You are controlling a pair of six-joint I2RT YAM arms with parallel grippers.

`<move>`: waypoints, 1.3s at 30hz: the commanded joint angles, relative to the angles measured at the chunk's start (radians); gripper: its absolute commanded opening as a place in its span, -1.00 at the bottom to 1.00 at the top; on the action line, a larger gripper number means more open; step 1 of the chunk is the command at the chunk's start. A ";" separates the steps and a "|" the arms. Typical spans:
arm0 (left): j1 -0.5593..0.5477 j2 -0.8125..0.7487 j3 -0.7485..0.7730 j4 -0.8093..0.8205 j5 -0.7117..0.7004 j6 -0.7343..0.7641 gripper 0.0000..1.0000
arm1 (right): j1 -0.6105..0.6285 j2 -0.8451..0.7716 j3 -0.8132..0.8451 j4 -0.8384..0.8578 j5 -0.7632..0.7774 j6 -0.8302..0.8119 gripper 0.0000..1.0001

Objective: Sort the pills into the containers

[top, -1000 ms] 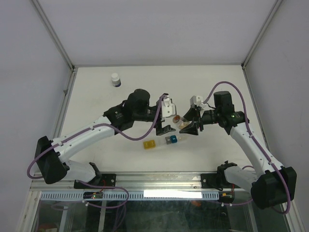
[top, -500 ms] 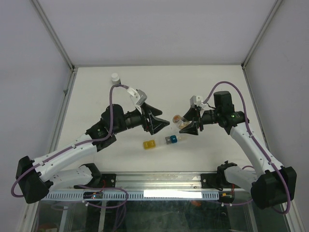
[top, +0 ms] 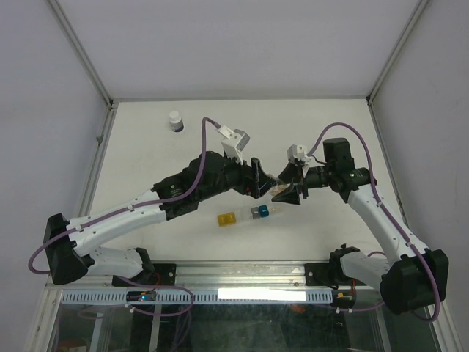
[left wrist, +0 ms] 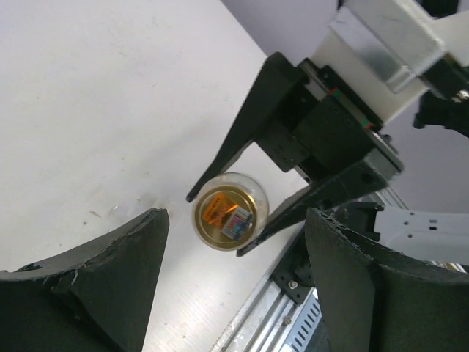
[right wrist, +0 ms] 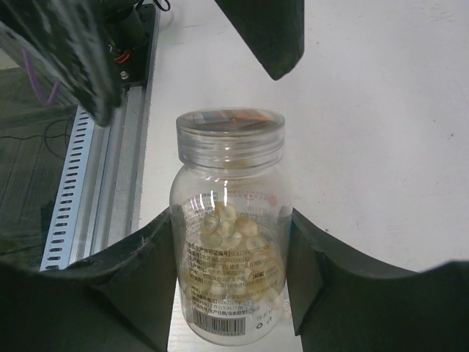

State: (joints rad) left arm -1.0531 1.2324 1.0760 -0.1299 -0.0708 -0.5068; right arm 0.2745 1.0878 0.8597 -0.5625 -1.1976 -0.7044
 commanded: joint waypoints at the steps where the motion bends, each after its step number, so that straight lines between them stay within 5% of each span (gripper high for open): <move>1: -0.002 0.027 0.063 -0.062 -0.073 0.015 0.53 | -0.004 0.001 0.019 0.039 -0.025 0.003 -1.00; 8: -0.002 0.084 0.098 -0.062 0.008 0.016 0.46 | -0.003 0.001 0.019 0.039 -0.023 0.003 -1.00; 18: -0.002 0.107 0.108 -0.052 0.081 0.066 -0.22 | -0.004 -0.001 0.019 0.039 -0.025 0.003 -1.00; 24: 0.000 0.120 0.058 -0.012 0.325 0.401 -0.32 | -0.003 -0.003 0.019 0.038 -0.027 0.003 -1.00; 29: 0.091 0.132 0.012 -0.022 0.644 0.710 -0.17 | -0.004 -0.009 0.019 0.039 -0.026 0.004 -1.00; 31: 0.133 0.139 0.015 -0.022 0.735 0.787 0.08 | -0.004 -0.011 0.019 0.038 -0.026 0.003 -1.00; 35: 0.163 0.135 0.033 -0.010 0.658 0.802 0.84 | -0.004 -0.014 0.019 0.038 -0.022 0.002 -1.00; 39: 0.173 0.070 -0.034 0.095 0.557 0.677 0.98 | -0.004 -0.012 0.019 0.037 -0.022 -0.001 -1.00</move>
State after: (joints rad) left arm -0.8940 1.3785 1.0855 -0.1547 0.5053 0.1978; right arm 0.2741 1.0924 0.8577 -0.5659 -1.2041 -0.7086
